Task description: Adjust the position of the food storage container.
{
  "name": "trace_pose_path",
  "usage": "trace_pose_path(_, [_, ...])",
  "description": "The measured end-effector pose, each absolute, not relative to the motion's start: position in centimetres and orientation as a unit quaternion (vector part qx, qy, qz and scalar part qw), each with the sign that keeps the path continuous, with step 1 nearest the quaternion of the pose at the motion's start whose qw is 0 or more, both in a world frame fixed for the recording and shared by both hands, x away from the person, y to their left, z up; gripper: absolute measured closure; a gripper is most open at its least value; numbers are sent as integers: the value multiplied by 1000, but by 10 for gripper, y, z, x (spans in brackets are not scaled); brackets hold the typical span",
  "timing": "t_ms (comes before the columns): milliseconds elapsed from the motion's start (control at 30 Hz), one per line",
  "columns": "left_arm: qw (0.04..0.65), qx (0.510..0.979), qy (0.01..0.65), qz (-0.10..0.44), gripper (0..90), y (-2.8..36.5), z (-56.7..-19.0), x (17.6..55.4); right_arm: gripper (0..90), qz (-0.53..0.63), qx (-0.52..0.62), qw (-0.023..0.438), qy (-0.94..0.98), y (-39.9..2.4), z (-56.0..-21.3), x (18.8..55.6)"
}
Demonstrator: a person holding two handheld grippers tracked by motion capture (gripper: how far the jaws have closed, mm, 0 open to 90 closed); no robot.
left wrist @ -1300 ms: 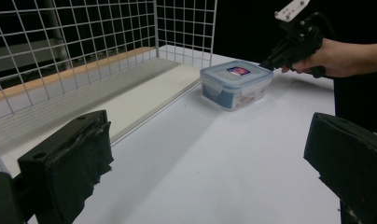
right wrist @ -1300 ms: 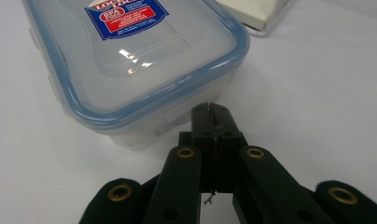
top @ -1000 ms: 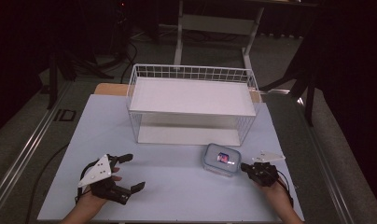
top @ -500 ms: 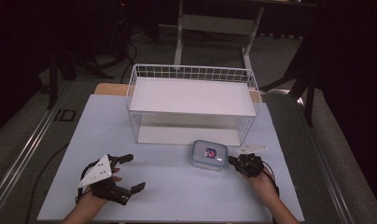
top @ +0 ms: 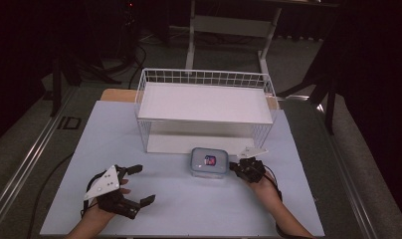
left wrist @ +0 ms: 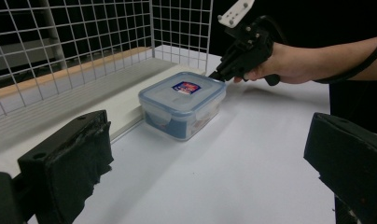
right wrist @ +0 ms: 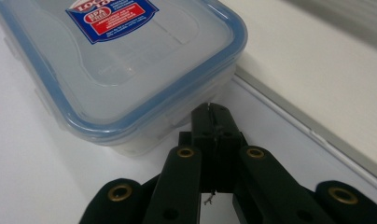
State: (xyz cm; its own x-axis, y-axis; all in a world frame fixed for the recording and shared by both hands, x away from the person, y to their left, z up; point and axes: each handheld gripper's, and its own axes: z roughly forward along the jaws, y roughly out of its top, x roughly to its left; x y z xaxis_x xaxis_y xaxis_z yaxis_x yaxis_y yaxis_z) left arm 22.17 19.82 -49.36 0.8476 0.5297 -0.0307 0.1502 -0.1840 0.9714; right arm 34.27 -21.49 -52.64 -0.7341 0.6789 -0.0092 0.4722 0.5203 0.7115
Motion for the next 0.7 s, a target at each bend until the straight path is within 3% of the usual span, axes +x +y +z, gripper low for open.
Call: trace_pose_path(700, [592,755,234,160,17,199,-495,223,900,372,332,132,857,-180,-531,355])
